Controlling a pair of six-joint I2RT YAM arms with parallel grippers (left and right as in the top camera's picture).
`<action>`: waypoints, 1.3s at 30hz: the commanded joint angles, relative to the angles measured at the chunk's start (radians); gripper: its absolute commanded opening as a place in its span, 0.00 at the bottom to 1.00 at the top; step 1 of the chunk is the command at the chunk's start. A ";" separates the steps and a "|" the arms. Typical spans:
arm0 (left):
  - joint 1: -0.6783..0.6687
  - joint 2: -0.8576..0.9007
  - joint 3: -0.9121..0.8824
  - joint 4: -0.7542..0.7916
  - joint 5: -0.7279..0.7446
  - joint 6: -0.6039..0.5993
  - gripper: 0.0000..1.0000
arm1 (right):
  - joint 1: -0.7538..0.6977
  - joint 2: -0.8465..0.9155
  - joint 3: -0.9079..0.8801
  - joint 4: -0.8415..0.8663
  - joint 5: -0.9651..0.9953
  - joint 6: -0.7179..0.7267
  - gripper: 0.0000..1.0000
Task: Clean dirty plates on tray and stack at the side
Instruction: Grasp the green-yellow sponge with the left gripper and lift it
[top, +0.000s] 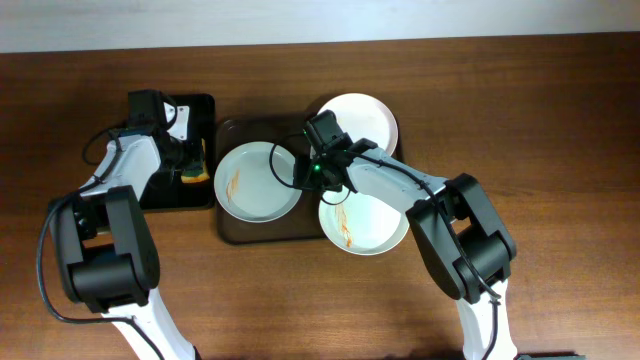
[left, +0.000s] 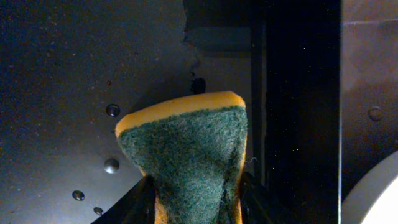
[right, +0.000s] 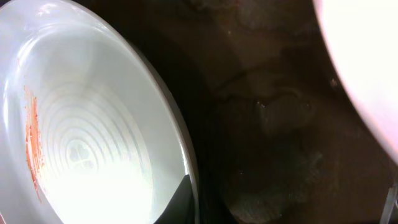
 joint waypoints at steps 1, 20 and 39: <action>0.000 0.020 0.014 -0.010 -0.006 -0.009 0.39 | 0.003 0.033 0.005 -0.007 0.006 -0.002 0.04; -0.004 0.067 -0.002 -0.002 -0.006 -0.024 0.01 | 0.002 0.033 0.005 -0.007 0.010 -0.002 0.05; -0.020 -0.124 0.225 -0.370 0.325 -0.002 0.01 | -0.051 0.032 0.124 -0.145 0.116 -0.042 0.04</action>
